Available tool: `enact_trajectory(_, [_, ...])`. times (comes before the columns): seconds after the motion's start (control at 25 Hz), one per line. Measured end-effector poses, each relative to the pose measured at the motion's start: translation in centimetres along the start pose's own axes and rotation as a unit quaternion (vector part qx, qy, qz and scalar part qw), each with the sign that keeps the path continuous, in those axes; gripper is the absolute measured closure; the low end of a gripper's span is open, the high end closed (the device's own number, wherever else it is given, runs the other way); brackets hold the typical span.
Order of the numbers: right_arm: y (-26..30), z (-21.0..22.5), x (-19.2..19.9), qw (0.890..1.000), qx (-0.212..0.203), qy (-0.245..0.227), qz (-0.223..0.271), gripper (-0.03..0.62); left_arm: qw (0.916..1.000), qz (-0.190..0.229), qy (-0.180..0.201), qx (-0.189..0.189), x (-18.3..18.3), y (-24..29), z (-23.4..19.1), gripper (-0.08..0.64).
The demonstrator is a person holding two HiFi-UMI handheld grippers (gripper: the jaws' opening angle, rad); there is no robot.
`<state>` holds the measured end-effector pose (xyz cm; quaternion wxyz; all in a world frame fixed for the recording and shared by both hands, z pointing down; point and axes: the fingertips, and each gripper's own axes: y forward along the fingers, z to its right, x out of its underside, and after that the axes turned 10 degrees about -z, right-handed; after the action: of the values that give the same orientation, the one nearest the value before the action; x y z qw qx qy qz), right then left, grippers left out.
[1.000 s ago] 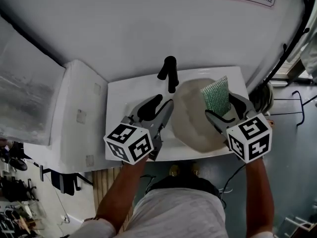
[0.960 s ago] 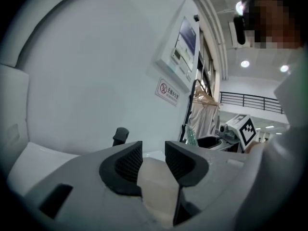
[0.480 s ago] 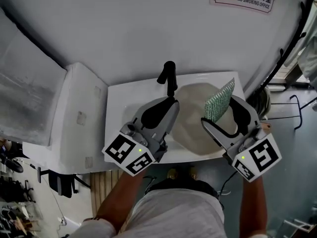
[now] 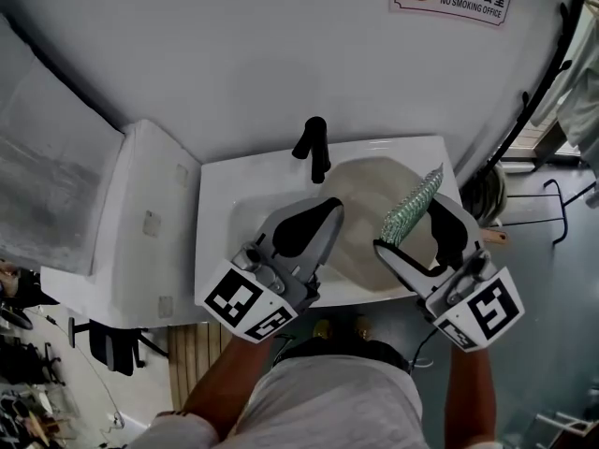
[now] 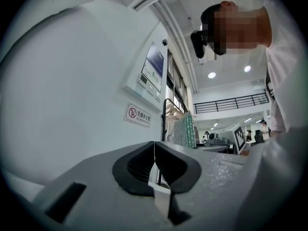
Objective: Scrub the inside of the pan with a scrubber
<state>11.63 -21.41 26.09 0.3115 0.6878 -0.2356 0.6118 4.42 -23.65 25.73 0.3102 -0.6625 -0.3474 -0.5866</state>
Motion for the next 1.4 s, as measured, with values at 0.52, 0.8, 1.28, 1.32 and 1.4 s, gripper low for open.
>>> enact_trajectory(0.52, [-0.8,-2.1,-0.1,0.999,-0.012,-0.006,0.035,0.241,0.9997,0.012,0.019,0.013,-0.1,-0.8,2.0,0.545])
enact_trajectory(0.8, [-1.3,-2.3,-0.1,0.999,-0.011,-0.003,0.045,0.242,0.9996,0.009,0.021,0.016,0.0,-0.7,2.6,0.545])
enact_trajectory(1.28, [-1.2,-2.4,0.1,0.999,-0.008,-0.011,0.044,0.244,0.9996,0.007,0.021,0.016,0.2,-0.8,2.5,0.545])
enact_trajectory(1.32, [-1.2,-2.4,0.1,0.999,-0.009,-0.011,0.043,0.244,0.9996,0.006,0.021,0.017,0.2,-0.8,2.5,0.545])
enact_trajectory(1.4, [-1.1,-2.5,0.1,0.999,-0.009,-0.012,0.041,0.244,0.9996,0.005,0.021,0.018,0.2,-0.8,2.6,0.545])
